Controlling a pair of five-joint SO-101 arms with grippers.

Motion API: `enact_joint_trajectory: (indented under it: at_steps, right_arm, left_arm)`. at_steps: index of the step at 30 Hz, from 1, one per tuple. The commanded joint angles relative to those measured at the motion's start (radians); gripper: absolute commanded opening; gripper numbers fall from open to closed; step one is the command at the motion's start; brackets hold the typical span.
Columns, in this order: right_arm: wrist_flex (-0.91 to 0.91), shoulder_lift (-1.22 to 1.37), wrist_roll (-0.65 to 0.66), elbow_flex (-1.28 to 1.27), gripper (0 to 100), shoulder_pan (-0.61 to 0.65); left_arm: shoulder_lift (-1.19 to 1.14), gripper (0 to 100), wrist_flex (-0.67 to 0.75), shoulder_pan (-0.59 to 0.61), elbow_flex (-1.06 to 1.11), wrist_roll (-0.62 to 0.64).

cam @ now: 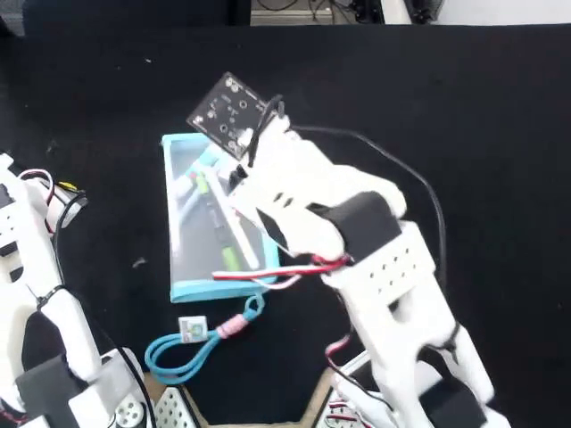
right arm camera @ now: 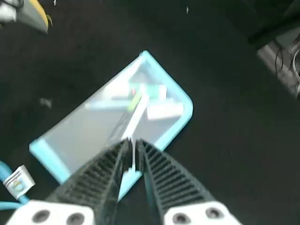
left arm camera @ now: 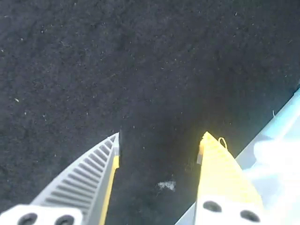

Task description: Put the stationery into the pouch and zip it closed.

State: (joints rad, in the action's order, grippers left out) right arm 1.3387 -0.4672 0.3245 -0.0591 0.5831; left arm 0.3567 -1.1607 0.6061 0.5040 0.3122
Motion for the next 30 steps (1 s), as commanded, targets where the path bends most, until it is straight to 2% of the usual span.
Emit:
enact_joint_trajectory:
  at_steps: [1,4,8,12,17,21,27,30]
  right_arm:
    - [0.051,0.065,0.003,0.097,1.0,-0.017]
    - [0.173,0.110,-0.005,0.058,1.9,-0.009]
    - [0.196,0.090,-0.173,-0.127,14.1,0.089]
    - [0.015,0.015,-0.281,-0.420,13.6,0.199]
    - [-0.304,-0.087,-0.391,-0.785,5.3,0.206]
    - [-0.506,-0.134,-0.413,-1.000,4.1,0.212]
    - [-0.557,-0.122,-0.422,-1.086,11.8,0.212]
    - [-0.535,-0.110,-0.497,-1.073,12.3,0.212]
  left_arm:
    - [0.112,27,0.000,-0.042,-0.001,-0.009]
    - [0.204,27,0.003,-0.047,0.038,-0.009]
    - [0.315,27,0.072,-0.007,0.110,-0.009]
    - [0.385,27,0.158,0.019,0.197,-0.005]
    - [0.396,27,0.183,0.019,0.220,-0.003]
    - [0.396,27,0.183,0.022,0.220,-0.003]
    - [0.397,27,0.184,0.018,0.220,-0.003]
    - [0.402,27,0.184,0.018,0.220,-0.003]
